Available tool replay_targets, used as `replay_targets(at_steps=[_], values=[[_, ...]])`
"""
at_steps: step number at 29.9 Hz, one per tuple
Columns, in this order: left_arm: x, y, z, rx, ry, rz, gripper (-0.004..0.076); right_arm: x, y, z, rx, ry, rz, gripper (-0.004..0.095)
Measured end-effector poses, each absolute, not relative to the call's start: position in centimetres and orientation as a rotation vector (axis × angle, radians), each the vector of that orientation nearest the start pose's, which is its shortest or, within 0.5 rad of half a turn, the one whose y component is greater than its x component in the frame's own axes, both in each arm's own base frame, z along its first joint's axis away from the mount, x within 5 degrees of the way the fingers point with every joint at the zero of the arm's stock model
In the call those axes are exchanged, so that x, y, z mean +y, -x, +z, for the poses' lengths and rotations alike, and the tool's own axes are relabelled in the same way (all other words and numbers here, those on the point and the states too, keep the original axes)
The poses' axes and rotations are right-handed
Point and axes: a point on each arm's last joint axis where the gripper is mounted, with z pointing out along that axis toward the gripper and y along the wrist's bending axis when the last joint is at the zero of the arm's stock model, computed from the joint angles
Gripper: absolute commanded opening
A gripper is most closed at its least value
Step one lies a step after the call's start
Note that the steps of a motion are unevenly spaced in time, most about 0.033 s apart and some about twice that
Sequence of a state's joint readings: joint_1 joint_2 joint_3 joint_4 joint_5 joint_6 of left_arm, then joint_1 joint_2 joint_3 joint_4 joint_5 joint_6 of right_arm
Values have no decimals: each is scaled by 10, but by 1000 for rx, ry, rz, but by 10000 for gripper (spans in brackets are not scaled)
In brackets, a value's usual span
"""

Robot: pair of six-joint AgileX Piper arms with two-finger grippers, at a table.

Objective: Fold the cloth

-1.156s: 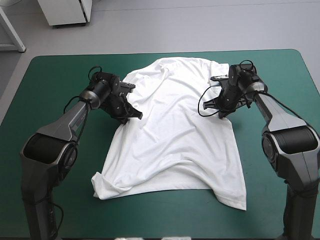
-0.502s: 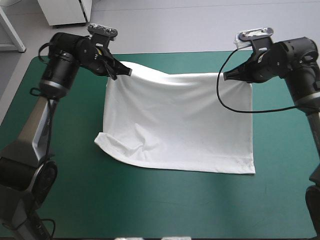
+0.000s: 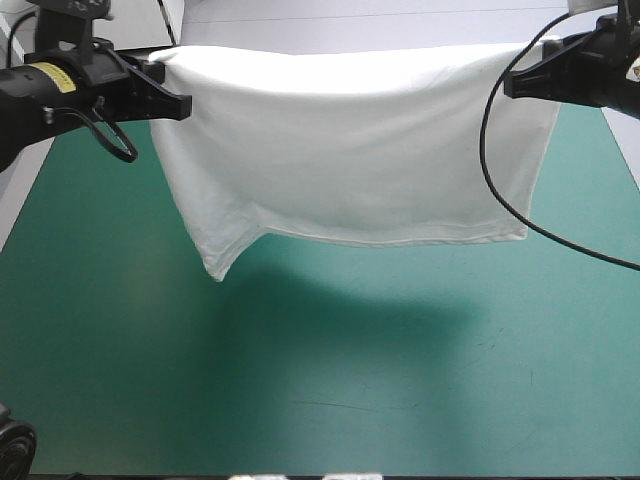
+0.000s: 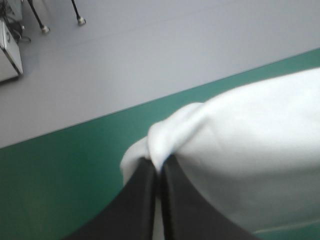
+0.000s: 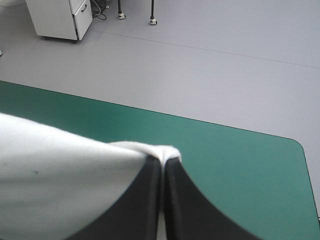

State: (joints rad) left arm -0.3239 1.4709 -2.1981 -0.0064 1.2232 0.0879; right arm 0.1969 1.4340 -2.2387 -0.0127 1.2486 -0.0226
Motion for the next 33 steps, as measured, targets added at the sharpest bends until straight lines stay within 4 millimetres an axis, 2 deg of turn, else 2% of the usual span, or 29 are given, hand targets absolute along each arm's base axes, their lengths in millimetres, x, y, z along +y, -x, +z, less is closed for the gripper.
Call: replay_targets(at_steps=[4,8,11,15,19,22,29,33], values=[[-77,-227,580,1867,-419,-159,-9,43,-222,584,1927,208,102,-17],[-82,-240,573,1883,-451,-138,-9,46,-234,578,1952,211,101,-17],[-89,-264,559,1923,-463,-114,-9,49,-254,570,1963,212,94,-17],[-99,-308,536,1941,-463,-46,-9,56,-299,551,1963,213,59,-17],[-110,-347,521,1856,-453,-10,-9,60,-347,531,1903,187,-5,-17],[-117,-369,515,1768,-443,-11,-9,64,-371,521,1847,185,-15,-17],[-125,-392,499,1733,-445,-4,-9,68,-388,505,1882,181,-15,-17],[-127,-401,476,1876,-460,0,-9,68,-392,489,2003,175,-20,-17]])
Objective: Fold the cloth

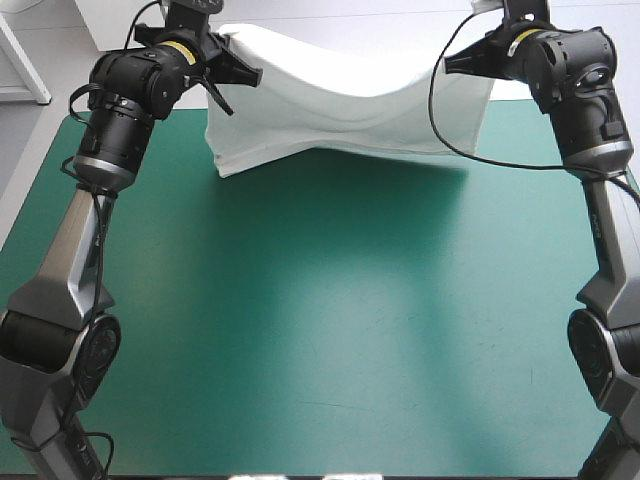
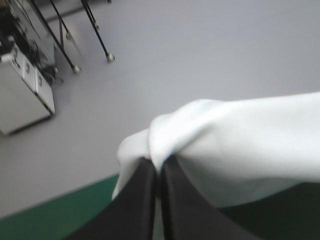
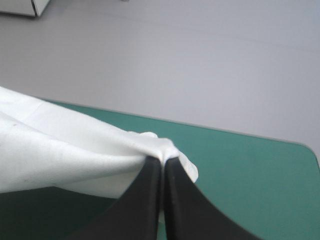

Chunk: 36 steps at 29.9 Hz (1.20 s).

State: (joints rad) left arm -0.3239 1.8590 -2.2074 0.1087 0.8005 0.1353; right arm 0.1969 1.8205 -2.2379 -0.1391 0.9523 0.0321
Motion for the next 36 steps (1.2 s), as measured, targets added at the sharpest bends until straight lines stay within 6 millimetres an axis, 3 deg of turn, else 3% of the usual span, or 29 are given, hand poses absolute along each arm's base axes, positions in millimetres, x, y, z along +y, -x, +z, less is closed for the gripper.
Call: replay_targets(at_steps=[4,6,9,14,17,21,36], values=[[-131,-413,429,2160,-466,-6,-9,67,-396,460,2211,160,-28,-17],[-135,-420,395,2320,-472,-28,-9,67,-398,439,2319,152,-10,-17],[-142,-424,346,2509,-488,-92,-9,66,-402,395,2501,149,10,-17],[-145,-414,291,2710,-512,-155,-9,67,-394,319,2785,177,29,-17],[-142,-403,267,2805,-529,-153,-9,68,-381,290,2886,207,68,-17],[-137,-386,258,2854,-560,-146,-9,66,-357,273,2941,216,96,-17],[-114,-297,246,2985,-616,-235,-9,51,-260,251,3065,243,118,-17]])
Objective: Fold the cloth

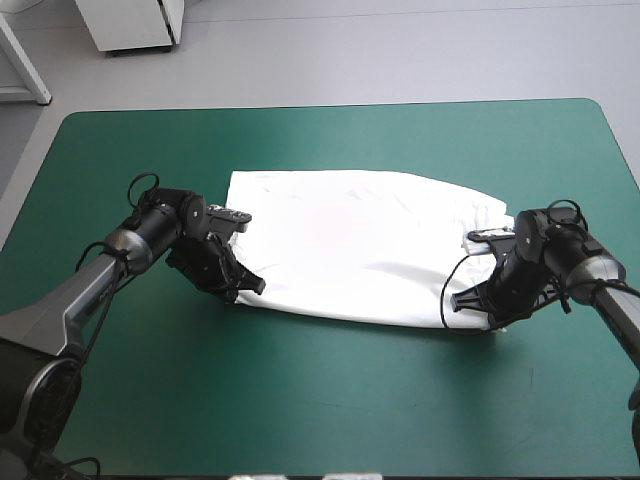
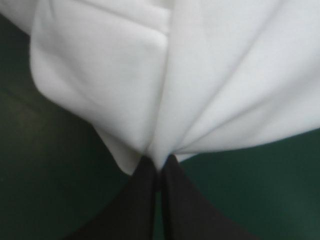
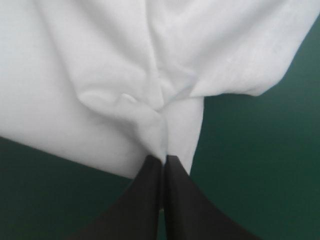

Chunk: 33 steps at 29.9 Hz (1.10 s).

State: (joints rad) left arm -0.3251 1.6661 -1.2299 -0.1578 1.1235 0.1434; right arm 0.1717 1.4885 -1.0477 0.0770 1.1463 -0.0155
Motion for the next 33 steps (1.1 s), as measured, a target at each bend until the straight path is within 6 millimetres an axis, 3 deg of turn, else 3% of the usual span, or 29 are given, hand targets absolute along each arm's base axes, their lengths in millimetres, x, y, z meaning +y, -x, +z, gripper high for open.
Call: replay_targets(at_steps=[7,9,12,17,19,22,26,33], values=[[-105,-269,241,3023,-617,-248,-9,49,-237,253,3061,242,135,-8],[-105,-268,241,3028,-598,-248,-6,49,-237,254,3056,241,135,30],[-105,-269,241,3032,-556,-249,32,49,-236,254,3057,239,137,167],[-106,-267,241,3053,-552,-264,163,51,-233,254,3085,251,179,458],[-105,-265,241,3070,-562,-270,253,52,-233,255,3088,248,202,556],[-106,-263,243,3090,-581,-282,389,53,-235,261,3084,248,218,575],[-109,-272,263,3030,-594,-286,456,55,-243,287,2990,253,226,550],[-106,-283,347,2736,-568,-215,456,52,-244,373,2690,231,202,538]])
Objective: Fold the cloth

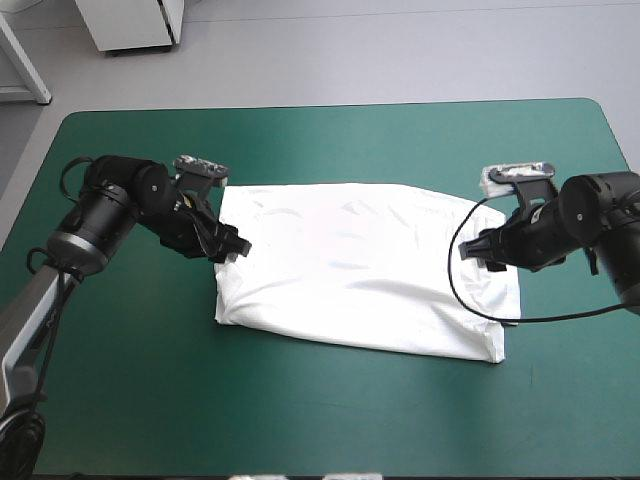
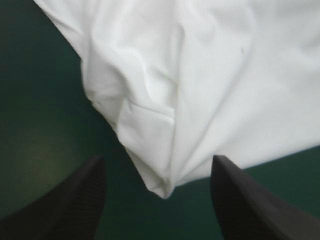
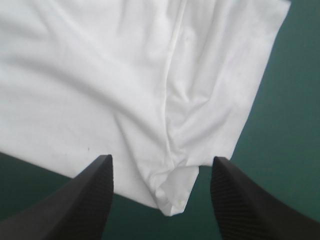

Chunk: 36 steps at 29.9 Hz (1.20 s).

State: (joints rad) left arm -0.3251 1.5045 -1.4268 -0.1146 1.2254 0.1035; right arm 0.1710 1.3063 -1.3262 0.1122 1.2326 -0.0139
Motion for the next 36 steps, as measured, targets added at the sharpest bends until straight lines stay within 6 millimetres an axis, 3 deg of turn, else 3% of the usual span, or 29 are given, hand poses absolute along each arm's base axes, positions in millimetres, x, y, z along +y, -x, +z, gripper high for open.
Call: replay_targets(at_steps=[5,8,12,18,22,29,36], values=[[-99,-281,397,2583,-502,-152,456,49,-234,419,2535,204,203,527],[-97,-280,415,2524,-484,-137,456,47,-225,433,2485,173,213,505],[-95,-278,423,2499,-478,-131,456,44,-216,441,2462,143,195,491],[-95,-278,424,2500,-477,-127,456,35,-218,441,2461,63,96,482],[-95,-278,424,2500,-477,-127,456,21,-239,427,2522,-28,56,482],[-95,-278,424,2500,-477,-127,456,-17,-297,368,2724,-194,103,482],[-95,-278,424,2500,-477,-127,456,-18,-337,316,2854,-207,160,482]])
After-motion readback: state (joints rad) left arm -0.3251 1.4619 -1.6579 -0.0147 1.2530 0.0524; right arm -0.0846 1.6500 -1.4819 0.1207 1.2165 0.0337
